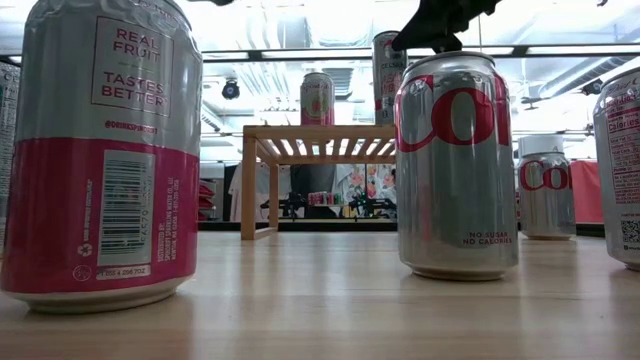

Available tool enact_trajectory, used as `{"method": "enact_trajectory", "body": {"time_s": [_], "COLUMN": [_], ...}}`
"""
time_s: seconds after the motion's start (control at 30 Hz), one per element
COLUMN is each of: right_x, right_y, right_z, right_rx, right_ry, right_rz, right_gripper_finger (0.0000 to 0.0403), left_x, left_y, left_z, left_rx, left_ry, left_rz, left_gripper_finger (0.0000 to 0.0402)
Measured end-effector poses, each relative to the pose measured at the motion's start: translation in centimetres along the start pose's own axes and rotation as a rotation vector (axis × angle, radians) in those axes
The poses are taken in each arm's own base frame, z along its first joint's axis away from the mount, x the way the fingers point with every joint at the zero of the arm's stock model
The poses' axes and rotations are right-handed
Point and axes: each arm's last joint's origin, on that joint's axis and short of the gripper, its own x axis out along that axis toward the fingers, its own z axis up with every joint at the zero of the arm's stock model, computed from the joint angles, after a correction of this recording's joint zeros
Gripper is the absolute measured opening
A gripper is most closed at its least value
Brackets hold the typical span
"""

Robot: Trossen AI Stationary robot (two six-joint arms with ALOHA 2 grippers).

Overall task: Place canned beverage on shelf
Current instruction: Put the center white soda can on the shelf

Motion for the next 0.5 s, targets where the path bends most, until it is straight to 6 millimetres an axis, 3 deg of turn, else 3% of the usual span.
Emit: {"method": "enact_trajectory", "body": {"time_s": [0.17, 0.5], "right_x": [0.0, 0.0], "right_y": [0.0, 0.0], "right_z": [0.0, 0.0], "right_rx": [0.000, -0.001], "right_ry": [0.000, 0.000], "right_rz": [0.000, 0.000], "right_gripper_finger": [0.0009, 0.0009], "left_x": [-1.5, -1.6], "left_y": [-0.4, -0.8], "left_z": [-1.2, -1.7], "left_rx": [-0.073, -0.065], "left_ry": [0.158, 0.199], "left_rz": [0.012, 0.015], "left_gripper_finger": [0.0000, 0.0000]}}
